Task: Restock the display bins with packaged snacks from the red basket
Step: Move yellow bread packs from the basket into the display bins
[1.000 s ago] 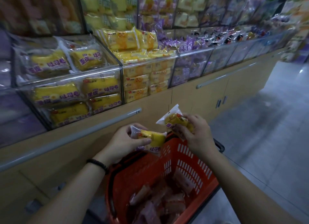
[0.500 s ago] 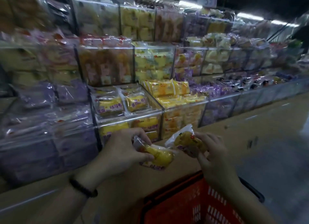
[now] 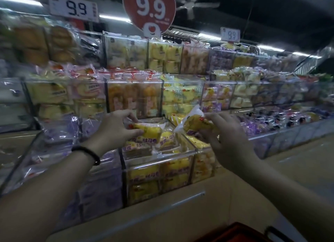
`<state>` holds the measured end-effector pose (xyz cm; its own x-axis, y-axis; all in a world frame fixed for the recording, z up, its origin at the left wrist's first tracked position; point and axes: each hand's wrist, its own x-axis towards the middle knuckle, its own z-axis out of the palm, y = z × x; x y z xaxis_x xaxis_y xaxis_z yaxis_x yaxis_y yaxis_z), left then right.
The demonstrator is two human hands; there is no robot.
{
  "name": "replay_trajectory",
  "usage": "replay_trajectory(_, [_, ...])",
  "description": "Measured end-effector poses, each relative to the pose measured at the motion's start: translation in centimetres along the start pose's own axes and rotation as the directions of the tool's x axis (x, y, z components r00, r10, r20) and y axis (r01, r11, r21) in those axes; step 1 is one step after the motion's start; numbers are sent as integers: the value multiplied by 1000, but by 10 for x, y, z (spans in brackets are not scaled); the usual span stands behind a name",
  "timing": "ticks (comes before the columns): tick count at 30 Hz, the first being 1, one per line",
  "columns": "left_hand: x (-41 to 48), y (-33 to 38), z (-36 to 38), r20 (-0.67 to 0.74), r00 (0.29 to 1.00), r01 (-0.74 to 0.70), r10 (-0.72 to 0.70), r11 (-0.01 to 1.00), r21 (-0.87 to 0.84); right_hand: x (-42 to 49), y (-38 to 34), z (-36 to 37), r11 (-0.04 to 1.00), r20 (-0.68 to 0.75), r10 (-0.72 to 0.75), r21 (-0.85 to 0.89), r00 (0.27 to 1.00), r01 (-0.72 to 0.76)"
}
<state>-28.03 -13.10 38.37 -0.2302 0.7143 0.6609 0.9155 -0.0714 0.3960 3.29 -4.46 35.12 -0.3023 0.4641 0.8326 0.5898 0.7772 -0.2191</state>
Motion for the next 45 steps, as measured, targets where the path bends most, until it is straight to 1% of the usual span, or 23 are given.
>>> replay_trajectory(3, [10, -26, 21, 44, 995, 86, -94, 984, 157, 20, -13, 22, 1000, 71, -8, -20, 997, 9])
replay_trajectory(4, [10, -31, 25, 26, 996, 81, -88, 976, 200, 25, -17, 29, 999, 101, -23, -34, 995, 26])
replay_trajectory(5, [10, -33, 28, 8, 997, 73, -76, 978, 196, 30, -21, 36, 998, 131, -43, -48, 991, 49])
replay_trajectory(8, [10, -33, 34, -23, 998, 59, -59, 998, 26, 44, -30, 56, 993, 183, -90, -60, 979, 102])
replay_trajectory(11, [9, -32, 38, -54, 998, 12, -10, 1000, 23, 51, -32, 72, 989, 218, -104, -77, 970, 123])
replay_trajectory(15, [7, -30, 39, -59, 998, 6, -8, 999, -45, 50, -31, 87, 984, 291, -109, -103, 951, 144])
replay_trajectory(19, [9, -27, 44, -112, 993, 33, -47, 991, -128, 52, -28, 92, 995, 247, -61, -63, 967, 78])
replay_trajectory(20, [9, -27, 44, -105, 993, 36, -48, 993, -116, 53, -27, 92, 997, 235, -41, -48, 971, 53])
replay_trajectory(23, [9, -34, 44, 27, 1000, 6, -7, 1000, 18, 56, -24, 93, 998, 298, -3, -62, 955, 22])
replay_trajectory(25, [7, -36, 36, 110, 993, 36, -46, 995, 96, 56, -23, 93, 993, 359, 9, -109, 933, 32])
replay_trajectory(26, [6, -35, 30, 128, 990, 28, -52, 983, 179, 56, -23, 94, 990, 375, 7, -131, 927, 45])
replay_trajectory(28, [4, -27, 21, 150, 988, -27, -34, 921, 388, 59, -22, 98, 981, 400, -11, -173, 916, 88])
replay_trajectory(29, [3, -20, 19, 159, 987, -56, -18, 890, 452, 61, -22, 101, 973, 417, -25, -198, 909, 117])
replay_trajectory(30, [2, -14, 19, 177, 984, -93, 7, 870, 484, 63, -23, 104, 961, 439, -38, -229, 898, 153])
replay_trajectory(32, [1, -3, 29, 249, 968, -152, 31, 863, 482, 67, -27, 111, 924, 500, -65, -297, 864, 242])
replay_trajectory(34, [-1, 6, 43, 282, 959, -119, -14, 887, 447, 70, -32, 116, 886, 547, -74, -347, 834, 307])
replay_trajectory(36, [-2, 9, 52, 267, 963, -90, -38, 888, 452, 72, -35, 119, 876, 580, -57, -361, 812, 320])
replay_trajectory(38, [-2, 7, 57, 222, 975, -90, -21, 874, 478, 74, -34, 119, 881, 622, -47, -343, 781, 326])
replay_trajectory(39, [-3, 5, 59, 197, 980, -88, -10, 872, 482, 75, -33, 117, 891, 645, -38, -323, 763, 318])
replay_trajectory(40, [-3, 3, 62, 178, 984, -88, 1, 872, 482, 76, -32, 113, 921, 666, -17, -281, 746, 272])
replay_trajectory(42, [-6, -4, 66, 154, 988, -94, 21, 870, 484, 73, -33, 102, 985, 694, 23, -137, 720, 100])
replay_trajectory(43, [-8, -6, 68, 146, 989, -96, 29, 875, 475, 70, -35, 99, 997, 691, 17, -66, 722, 39])
replay_trajectory(45, [-12, -9, 68, 125, 991, -91, 39, 889, 448, 60, -37, 102, 999, 650, -15, -19, 760, 36])
